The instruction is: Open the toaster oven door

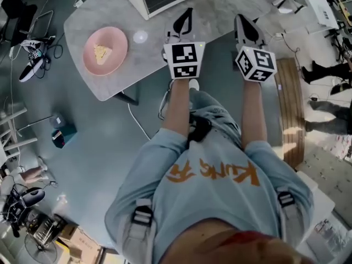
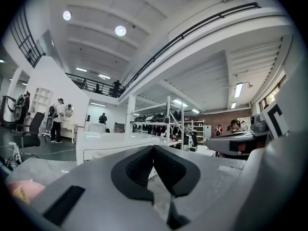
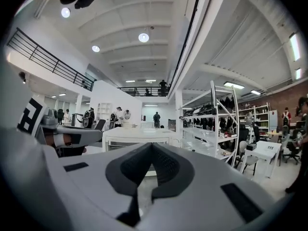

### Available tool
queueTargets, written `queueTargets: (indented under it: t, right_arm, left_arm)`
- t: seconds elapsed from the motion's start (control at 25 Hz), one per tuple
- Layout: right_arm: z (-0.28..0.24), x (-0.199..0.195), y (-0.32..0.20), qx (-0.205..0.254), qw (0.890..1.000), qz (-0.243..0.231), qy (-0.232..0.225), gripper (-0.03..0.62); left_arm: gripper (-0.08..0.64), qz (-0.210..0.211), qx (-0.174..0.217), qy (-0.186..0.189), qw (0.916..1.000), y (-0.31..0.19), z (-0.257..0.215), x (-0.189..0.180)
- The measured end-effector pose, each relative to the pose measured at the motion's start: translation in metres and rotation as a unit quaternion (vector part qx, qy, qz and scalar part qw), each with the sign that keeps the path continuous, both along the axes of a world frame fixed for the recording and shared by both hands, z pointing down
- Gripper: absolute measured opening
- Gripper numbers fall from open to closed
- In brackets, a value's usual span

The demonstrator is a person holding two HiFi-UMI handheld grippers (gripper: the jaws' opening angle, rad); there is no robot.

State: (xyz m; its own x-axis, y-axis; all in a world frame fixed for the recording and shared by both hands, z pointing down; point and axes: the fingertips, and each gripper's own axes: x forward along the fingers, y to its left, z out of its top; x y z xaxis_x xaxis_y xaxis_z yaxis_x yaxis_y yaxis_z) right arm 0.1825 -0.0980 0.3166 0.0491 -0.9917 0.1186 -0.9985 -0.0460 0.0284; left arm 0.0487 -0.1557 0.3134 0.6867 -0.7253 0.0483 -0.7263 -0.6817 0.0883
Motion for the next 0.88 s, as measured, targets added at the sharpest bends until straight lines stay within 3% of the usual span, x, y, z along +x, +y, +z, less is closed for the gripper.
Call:
queueTargets:
  t: [0.12, 0.36, 0.64, 0.88]
  right_arm:
    - [0.007, 0.021, -0.041, -0.014, 0.999, -0.03, 0.0, -0.002]
    - [0.011, 0.048, -0.094, -0.008, 0.998, -0.055, -0.036, -0.002]
    - [0.013, 0.023, -0.146, 0.006, 0.992, -0.108, -0.071, -0.002]
    - [0.029, 0.017, -0.157, -0.007, 0.988, -0.131, -0.075, -0.002]
  left_arm:
    - [0.002, -0.029, -0.013, -0.005, 0.9995, -0.039, 0.005, 0.021]
    - [0.002, -0.057, -0.003, -0.055, 0.9969, -0.079, 0.003, 0.035]
    - [0.002, -0.075, 0.009, -0.118, 0.9902, -0.105, 0.005, 0.019]
    - [0.002, -0.095, 0.002, -0.135, 0.9863, -0.117, 0.016, 0.003]
